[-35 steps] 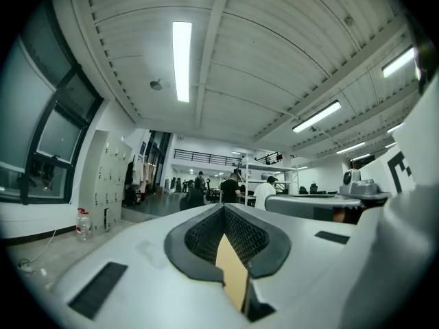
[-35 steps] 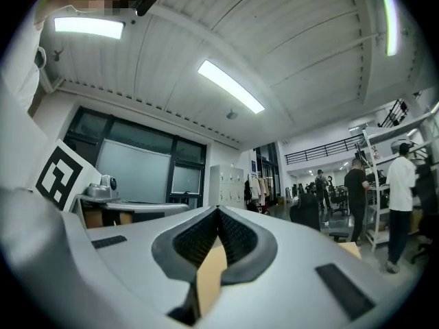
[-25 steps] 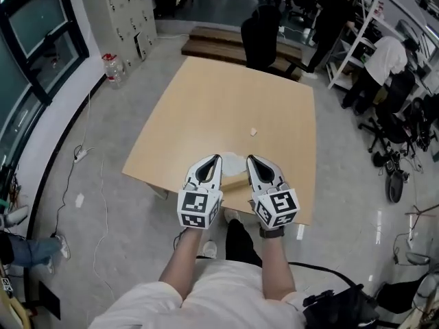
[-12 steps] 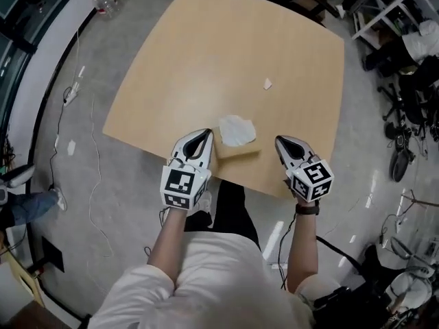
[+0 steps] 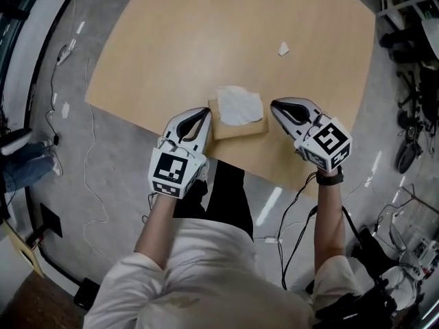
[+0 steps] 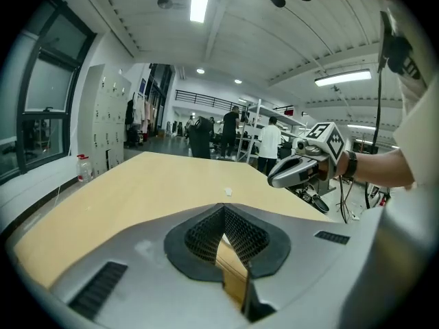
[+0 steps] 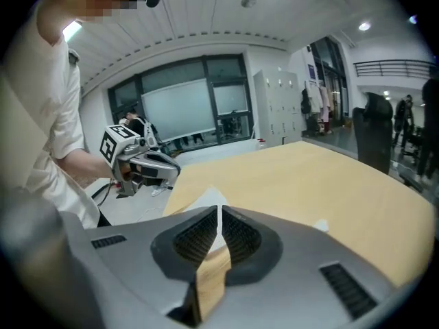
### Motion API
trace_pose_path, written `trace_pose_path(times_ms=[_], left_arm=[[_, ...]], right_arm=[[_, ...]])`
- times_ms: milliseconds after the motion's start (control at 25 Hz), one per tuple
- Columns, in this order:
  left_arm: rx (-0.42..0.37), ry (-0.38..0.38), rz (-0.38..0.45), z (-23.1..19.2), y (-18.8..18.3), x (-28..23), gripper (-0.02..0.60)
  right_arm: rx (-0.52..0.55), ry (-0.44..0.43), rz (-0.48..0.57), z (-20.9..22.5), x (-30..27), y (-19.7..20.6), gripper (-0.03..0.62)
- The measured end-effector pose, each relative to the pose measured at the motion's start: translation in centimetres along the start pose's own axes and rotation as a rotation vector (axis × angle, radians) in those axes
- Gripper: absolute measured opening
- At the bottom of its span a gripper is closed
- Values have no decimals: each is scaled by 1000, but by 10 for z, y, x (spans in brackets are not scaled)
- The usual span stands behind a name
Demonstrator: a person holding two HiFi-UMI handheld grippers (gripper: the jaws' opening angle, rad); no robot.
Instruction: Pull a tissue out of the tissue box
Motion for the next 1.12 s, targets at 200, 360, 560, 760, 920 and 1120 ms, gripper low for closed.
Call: trace_pose_path(times_ms=[200, 360, 560, 760, 920, 1120], left_arm=[[-7, -15, -13, -1, 17, -13, 0], [-11, -31, -29, -3, 29, -21, 0], [-6, -41, -46, -2, 39, -28, 0], [-12, -49, -61, -1, 42, -28, 0], [-8, -55, -56, -3, 37, -26, 0], [-9, -46, -33, -4, 14, -13, 0]], right_arm=[[71, -132, -41, 9, -32, -3, 85], [99, -163, -92, 22, -53, 2, 181], [118, -237, -151, 20, -74, 15, 181], [119, -249, -233, 14, -88, 24, 155], [144, -204, -234, 12, -86, 21, 6], [139, -136, -239, 1, -76, 5, 6]])
Point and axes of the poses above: the fingertips, and each gripper's own axes: x backward along the fingers, z to its right, y out of its underside, the point moved 2 cm from there along x, backward along the fingers, and after that the axes turned 11 degrees about -y, right-handed, at the moved point
